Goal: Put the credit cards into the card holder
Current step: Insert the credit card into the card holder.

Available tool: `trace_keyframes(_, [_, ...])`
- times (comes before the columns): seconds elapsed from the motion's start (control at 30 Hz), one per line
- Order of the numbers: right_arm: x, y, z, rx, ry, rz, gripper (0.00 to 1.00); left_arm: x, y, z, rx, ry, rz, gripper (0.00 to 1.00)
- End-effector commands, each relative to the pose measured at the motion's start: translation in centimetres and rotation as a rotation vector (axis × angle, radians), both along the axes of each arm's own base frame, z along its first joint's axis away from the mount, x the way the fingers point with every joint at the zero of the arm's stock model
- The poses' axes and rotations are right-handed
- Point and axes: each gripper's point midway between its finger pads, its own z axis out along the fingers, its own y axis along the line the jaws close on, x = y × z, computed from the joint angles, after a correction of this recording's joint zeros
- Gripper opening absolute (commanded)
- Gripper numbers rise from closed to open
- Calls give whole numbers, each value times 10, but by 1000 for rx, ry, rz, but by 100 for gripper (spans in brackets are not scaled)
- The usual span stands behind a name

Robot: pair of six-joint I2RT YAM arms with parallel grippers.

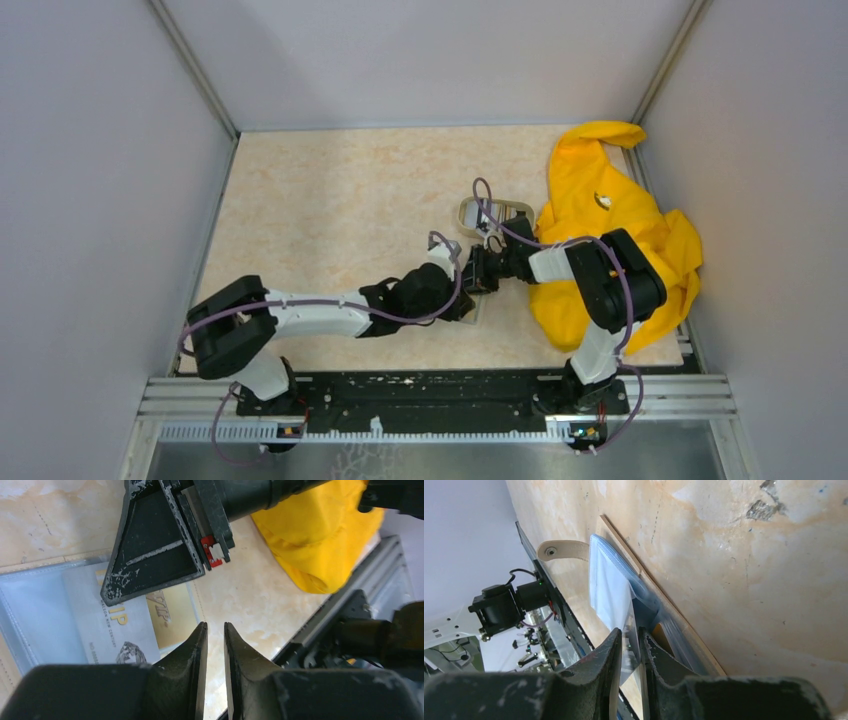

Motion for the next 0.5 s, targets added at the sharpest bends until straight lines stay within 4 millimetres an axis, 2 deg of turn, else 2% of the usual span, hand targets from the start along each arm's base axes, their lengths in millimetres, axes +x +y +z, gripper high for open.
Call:
trace_keyframes(0.0, [6,4,1,-11,-38,18,19,12,3,-23,181,-38,93,24])
trace_keyframes(0.33, [7,3,0,-17,-38,19,20,28,-1,-46,337,-83,145,23])
trace_keyframes(0.47, [7,3,0,-19,-38,19,20,30,9,-58,411,-77,166,23])
